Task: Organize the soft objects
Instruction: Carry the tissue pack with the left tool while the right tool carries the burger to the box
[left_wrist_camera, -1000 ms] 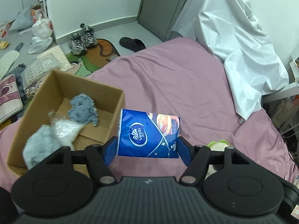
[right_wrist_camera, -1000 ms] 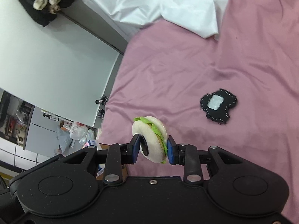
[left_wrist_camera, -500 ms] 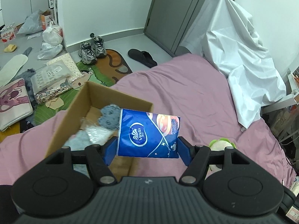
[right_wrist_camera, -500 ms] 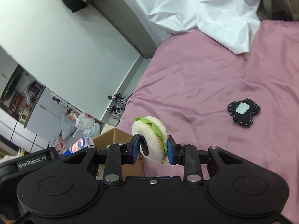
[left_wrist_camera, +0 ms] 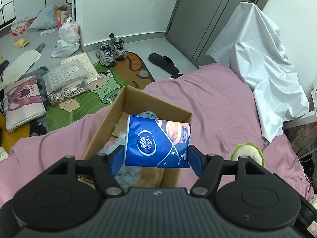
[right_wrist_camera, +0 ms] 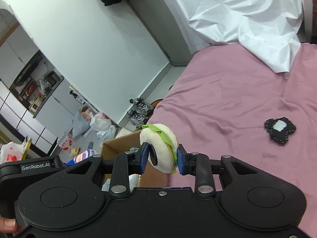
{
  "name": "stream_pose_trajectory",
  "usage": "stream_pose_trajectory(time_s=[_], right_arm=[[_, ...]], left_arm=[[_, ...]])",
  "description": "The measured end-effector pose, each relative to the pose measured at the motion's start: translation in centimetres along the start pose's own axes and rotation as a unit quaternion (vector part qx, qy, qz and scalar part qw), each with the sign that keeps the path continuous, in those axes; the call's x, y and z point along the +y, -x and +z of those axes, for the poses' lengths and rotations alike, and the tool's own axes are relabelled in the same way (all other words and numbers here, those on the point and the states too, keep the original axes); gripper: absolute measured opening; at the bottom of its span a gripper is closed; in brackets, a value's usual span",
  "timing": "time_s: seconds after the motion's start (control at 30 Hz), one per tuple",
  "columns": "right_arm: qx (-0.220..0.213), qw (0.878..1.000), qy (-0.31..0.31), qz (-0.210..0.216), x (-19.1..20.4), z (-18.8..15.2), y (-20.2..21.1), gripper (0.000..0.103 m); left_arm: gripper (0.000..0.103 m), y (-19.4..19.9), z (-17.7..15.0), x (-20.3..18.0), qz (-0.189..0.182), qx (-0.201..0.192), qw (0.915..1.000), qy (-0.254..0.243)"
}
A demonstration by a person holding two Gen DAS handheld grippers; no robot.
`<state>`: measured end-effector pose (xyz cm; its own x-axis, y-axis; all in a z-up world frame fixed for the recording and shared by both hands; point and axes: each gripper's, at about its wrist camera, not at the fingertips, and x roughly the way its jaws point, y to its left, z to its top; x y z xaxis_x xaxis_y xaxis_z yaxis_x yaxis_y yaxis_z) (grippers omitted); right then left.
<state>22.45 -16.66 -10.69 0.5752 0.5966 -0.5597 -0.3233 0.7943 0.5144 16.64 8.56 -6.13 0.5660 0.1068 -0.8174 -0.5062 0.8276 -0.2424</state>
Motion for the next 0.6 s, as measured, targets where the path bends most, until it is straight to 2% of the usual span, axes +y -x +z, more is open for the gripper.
stream_pose_trajectory(time_s=[0.3,0.6], right_arm=[[0.005,0.999,0.036,0.029,2.6,-1.0,-0.6,0.030],[0.057,0.996,0.065,0.037,4.4,-2.4,-2.3,0.030]], left_arm=[[0.067,-0.9,0.3,2.4,-0.001,0.011,0.9998,0.018],[0.067,-2.0,0.5,3.8,-0.001,0.023,0.9994,0.025]])
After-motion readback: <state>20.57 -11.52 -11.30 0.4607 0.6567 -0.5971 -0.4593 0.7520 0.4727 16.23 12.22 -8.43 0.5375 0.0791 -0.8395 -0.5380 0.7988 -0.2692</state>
